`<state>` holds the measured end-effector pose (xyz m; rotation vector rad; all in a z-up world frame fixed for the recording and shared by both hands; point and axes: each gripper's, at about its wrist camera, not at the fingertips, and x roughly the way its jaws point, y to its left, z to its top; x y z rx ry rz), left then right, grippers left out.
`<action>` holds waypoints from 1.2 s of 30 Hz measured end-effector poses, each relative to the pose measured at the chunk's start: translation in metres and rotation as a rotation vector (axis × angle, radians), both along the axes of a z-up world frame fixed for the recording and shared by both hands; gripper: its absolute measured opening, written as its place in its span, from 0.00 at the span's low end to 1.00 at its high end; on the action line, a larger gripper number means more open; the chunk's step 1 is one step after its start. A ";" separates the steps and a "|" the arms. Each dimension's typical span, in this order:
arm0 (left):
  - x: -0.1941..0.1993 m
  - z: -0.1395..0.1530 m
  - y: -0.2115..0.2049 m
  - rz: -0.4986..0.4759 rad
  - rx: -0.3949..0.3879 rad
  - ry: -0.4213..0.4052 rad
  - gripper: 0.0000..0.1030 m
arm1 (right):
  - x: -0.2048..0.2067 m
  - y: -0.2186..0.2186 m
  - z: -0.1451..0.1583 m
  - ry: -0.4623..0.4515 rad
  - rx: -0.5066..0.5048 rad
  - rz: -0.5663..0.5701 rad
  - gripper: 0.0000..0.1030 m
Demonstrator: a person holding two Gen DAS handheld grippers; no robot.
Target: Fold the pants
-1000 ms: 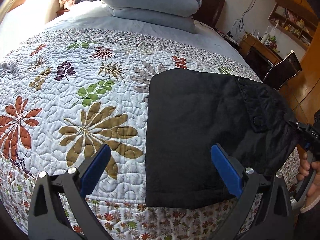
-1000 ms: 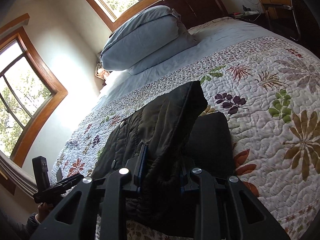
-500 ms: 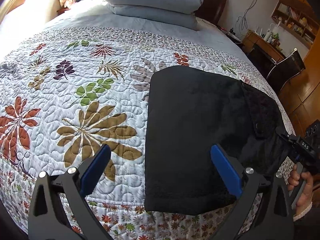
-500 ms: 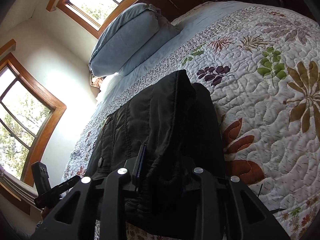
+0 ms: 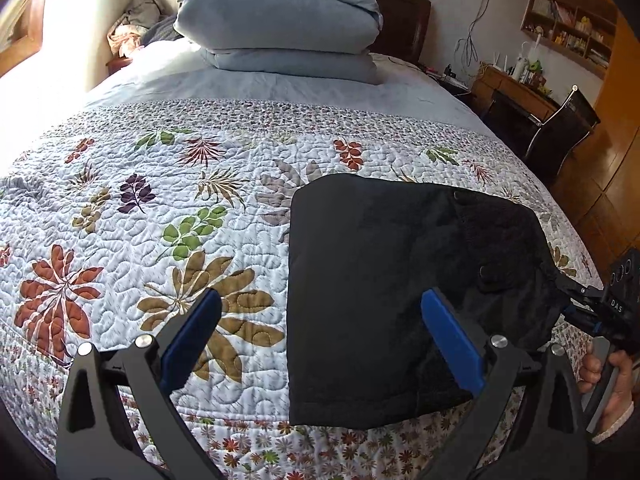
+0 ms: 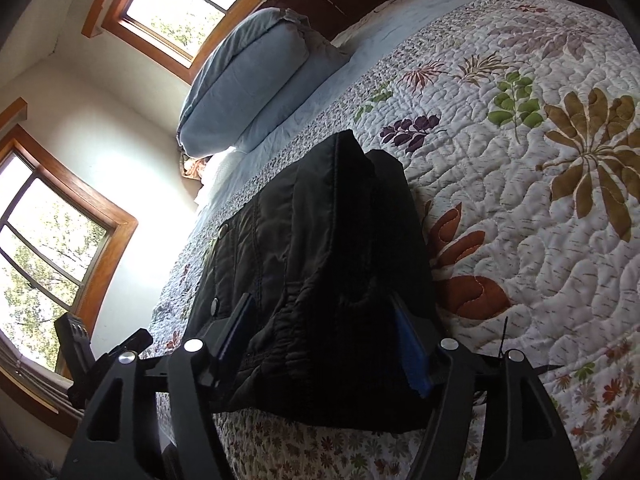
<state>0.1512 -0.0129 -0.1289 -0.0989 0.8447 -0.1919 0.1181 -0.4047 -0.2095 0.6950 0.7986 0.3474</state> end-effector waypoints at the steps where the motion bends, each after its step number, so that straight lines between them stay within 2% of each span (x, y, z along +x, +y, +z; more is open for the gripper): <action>1: 0.000 0.000 0.000 0.001 0.003 0.000 0.97 | -0.002 0.003 0.001 -0.001 -0.024 0.009 0.61; 2: 0.000 0.000 0.000 0.003 0.006 0.002 0.97 | -0.004 0.006 0.001 0.000 -0.048 0.017 0.56; 3: 0.000 0.000 0.000 0.003 0.005 0.007 0.97 | -0.005 0.009 0.002 0.000 -0.068 0.027 0.46; 6: 0.000 -0.003 0.003 0.014 -0.008 0.026 0.97 | -0.008 0.019 0.008 -0.024 -0.136 0.040 0.41; 14: -0.003 -0.011 0.018 0.057 -0.027 0.061 0.97 | -0.019 0.024 0.037 -0.122 -0.156 0.057 0.38; 17: -0.001 -0.017 0.020 0.061 -0.025 0.082 0.97 | -0.016 0.022 0.025 -0.077 -0.172 0.056 0.37; 19: 0.001 -0.022 0.022 0.061 -0.034 0.102 0.97 | -0.014 0.016 0.009 -0.030 -0.141 0.043 0.37; 22: 0.003 -0.029 0.028 0.061 -0.077 0.140 0.97 | -0.015 0.011 -0.007 -0.011 -0.095 0.026 0.37; 25: 0.007 -0.036 0.034 0.034 -0.154 0.187 0.97 | -0.017 0.012 -0.010 -0.019 -0.102 0.020 0.37; 30: 0.022 -0.056 0.050 -0.002 -0.320 0.334 0.97 | -0.018 0.010 -0.011 -0.013 -0.071 0.017 0.37; 34: 0.029 -0.068 0.065 0.035 -0.364 0.401 0.97 | -0.017 0.010 -0.010 -0.016 -0.071 0.017 0.37; 36: 0.031 -0.075 0.071 0.020 -0.449 0.452 0.97 | -0.018 0.009 -0.010 -0.014 -0.054 0.018 0.37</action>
